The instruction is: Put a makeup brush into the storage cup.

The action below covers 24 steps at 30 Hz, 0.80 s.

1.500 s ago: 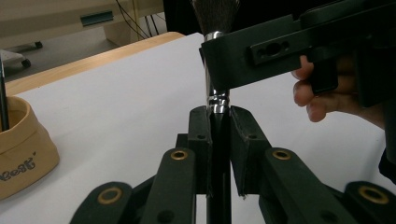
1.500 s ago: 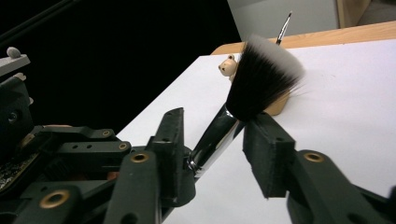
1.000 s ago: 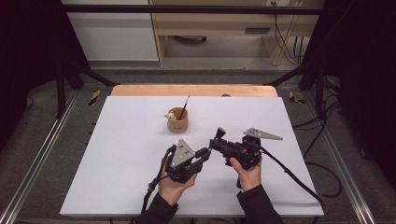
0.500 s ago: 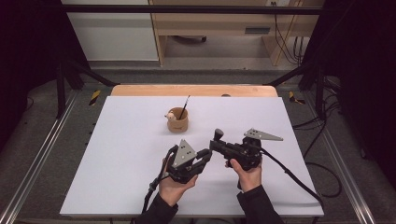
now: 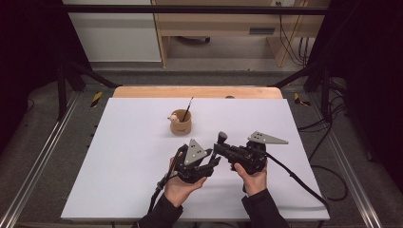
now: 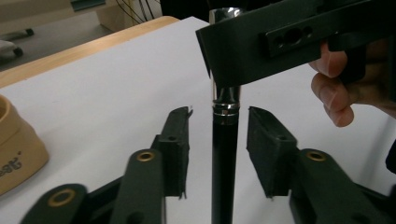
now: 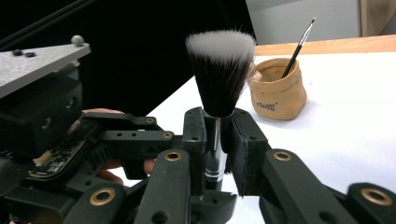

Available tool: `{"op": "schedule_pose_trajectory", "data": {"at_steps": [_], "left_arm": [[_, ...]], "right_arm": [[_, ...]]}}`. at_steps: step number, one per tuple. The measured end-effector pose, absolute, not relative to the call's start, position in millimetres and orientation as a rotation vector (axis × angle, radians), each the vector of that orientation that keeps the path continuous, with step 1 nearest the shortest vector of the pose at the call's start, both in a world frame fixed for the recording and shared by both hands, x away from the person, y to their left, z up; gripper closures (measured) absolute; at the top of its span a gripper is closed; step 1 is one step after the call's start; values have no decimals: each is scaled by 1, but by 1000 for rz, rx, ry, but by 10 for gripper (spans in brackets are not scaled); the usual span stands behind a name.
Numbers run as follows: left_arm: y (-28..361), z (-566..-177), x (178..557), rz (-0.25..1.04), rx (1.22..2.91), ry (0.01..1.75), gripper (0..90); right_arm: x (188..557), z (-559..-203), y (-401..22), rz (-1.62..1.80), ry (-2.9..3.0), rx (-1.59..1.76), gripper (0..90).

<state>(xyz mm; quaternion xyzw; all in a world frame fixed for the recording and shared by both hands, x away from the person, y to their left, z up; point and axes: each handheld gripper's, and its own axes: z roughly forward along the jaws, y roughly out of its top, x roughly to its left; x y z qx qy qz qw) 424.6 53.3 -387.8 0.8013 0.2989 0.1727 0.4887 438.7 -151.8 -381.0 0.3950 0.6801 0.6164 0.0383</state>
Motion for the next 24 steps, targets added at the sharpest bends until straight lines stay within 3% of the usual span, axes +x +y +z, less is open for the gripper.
{"op": "schedule_pose_trajectory", "data": {"at_steps": [8,17,24], "left_arm": [[53,-388,428,384,1953,725,773],[52,-389,427,404,1941,720,787],[66,-391,435,423,1914,773,787]], "right_arm": [[438,-382,-151,1888,2091,1184,776],[437,-381,-152,1886,2081,1182,767],[433,-378,-155,1853,2068,1149,622]]}}
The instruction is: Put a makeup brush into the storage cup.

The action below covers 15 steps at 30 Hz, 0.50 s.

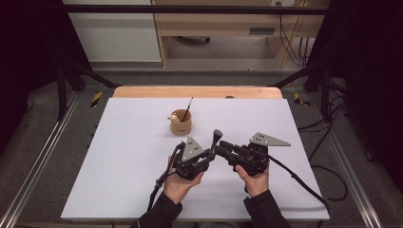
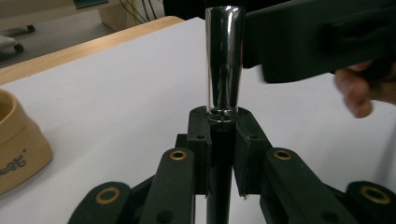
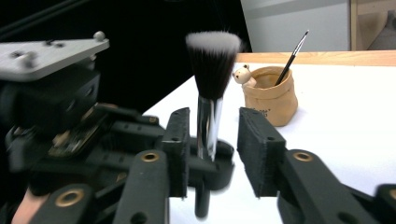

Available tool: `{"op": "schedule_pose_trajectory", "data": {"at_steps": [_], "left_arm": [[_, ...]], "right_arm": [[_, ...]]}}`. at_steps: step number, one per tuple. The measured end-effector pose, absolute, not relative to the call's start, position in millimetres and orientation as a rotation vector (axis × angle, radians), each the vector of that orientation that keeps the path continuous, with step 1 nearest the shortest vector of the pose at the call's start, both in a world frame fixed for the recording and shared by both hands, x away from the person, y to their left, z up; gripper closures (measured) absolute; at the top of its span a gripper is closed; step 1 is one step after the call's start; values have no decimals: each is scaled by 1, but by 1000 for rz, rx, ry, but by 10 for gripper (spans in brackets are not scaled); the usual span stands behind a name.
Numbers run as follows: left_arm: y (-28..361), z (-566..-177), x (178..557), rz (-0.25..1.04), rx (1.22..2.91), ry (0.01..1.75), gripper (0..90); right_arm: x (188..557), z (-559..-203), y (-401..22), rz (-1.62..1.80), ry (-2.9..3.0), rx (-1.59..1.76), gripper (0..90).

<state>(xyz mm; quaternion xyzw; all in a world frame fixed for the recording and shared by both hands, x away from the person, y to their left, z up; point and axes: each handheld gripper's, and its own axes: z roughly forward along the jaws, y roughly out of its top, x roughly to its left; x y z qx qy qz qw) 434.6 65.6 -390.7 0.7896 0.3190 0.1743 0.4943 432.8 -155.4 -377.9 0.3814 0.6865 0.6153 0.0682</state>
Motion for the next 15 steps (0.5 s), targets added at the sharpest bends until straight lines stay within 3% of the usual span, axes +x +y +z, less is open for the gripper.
{"op": "schedule_pose_trajectory", "data": {"at_steps": [15], "left_arm": [[102,-378,454,452,1862,816,785]], "right_arm": [[425,-380,-189,1614,2019,1127,318]]}}
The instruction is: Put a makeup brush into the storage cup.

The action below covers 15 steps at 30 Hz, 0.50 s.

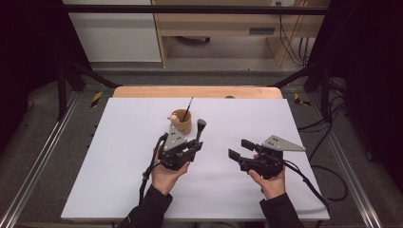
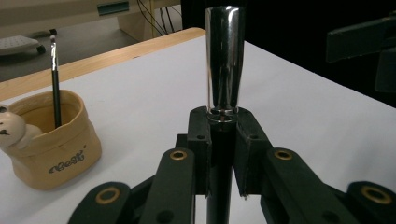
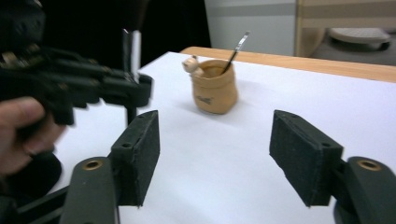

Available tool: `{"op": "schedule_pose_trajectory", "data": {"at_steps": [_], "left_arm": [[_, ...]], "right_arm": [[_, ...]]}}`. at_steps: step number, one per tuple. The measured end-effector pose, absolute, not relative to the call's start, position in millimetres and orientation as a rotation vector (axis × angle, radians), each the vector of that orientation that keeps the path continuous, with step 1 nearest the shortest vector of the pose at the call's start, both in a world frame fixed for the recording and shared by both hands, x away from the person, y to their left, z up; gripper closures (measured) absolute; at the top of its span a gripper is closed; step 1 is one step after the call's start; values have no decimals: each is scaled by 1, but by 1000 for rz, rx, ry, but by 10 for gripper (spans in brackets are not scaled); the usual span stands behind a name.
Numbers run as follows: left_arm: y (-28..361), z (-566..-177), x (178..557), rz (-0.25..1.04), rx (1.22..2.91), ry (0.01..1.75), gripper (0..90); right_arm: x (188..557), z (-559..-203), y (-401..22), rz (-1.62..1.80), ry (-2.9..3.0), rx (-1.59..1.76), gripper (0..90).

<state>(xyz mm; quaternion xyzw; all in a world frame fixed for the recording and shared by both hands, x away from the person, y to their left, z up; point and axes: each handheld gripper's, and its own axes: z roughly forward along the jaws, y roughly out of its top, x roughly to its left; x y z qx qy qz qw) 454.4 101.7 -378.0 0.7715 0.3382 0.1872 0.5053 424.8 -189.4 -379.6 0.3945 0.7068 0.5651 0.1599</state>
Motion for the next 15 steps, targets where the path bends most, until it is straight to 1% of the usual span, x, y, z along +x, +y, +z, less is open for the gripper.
{"op": "schedule_pose_trajectory", "data": {"at_steps": [3,5,7,10,15], "left_arm": [[109,-375,459,460,1848,829,785],[114,-373,462,466,1838,837,785],[119,-370,465,465,1826,845,785],[126,-367,472,444,1814,846,785],[135,-363,482,453,1808,861,785]], "right_arm": [[425,-382,-194,1569,2021,1115,255],[425,-384,-195,1542,2013,1117,197],[424,-386,-197,1513,2014,1111,165],[423,-388,-199,1437,2017,1093,100],[420,-389,-200,1382,2014,1074,69]]}}
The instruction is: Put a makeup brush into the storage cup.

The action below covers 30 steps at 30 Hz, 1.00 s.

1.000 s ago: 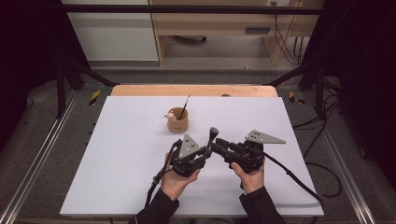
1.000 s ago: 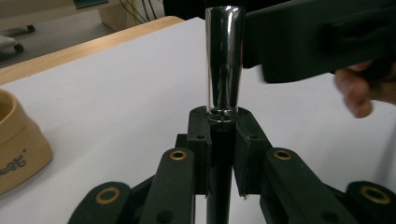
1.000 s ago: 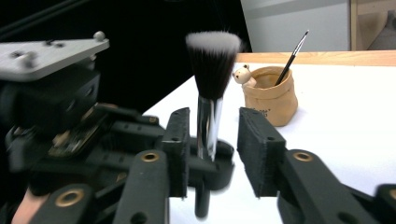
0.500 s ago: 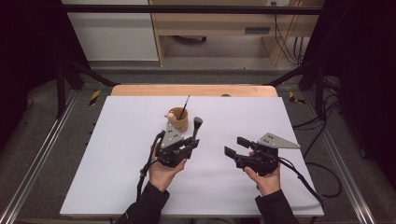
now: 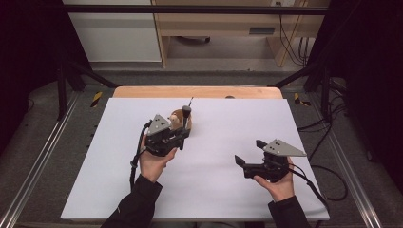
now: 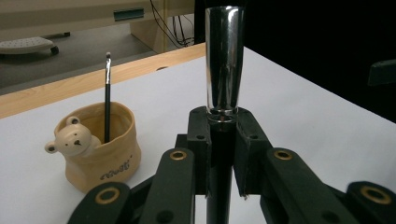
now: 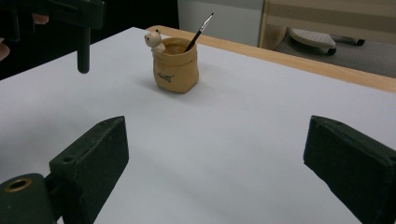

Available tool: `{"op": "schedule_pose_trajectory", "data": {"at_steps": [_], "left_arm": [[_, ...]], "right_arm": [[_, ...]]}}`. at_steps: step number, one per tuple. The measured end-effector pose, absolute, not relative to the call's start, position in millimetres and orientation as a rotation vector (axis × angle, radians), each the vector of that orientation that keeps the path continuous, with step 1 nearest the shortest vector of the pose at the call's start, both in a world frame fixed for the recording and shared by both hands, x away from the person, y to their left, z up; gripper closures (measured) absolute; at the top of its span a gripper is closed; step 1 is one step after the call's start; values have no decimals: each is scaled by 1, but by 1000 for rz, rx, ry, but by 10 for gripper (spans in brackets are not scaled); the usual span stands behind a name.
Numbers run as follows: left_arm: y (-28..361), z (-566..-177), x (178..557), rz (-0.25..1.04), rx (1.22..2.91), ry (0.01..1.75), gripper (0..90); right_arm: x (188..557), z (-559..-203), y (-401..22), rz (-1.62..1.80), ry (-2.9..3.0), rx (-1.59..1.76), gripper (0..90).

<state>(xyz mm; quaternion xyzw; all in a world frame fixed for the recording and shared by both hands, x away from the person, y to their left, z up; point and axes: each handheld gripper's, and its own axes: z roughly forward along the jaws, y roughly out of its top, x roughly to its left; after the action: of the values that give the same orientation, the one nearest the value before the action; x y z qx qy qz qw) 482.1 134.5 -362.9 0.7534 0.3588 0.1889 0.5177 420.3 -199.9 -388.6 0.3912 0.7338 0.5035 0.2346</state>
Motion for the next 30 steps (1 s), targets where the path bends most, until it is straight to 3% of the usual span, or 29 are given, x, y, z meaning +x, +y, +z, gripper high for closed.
{"op": "schedule_pose_trajectory", "data": {"at_steps": [30], "left_arm": [[145,-342,520,528,1794,876,786]], "right_arm": [[415,-396,-214,1293,2019,1101,82]]}}
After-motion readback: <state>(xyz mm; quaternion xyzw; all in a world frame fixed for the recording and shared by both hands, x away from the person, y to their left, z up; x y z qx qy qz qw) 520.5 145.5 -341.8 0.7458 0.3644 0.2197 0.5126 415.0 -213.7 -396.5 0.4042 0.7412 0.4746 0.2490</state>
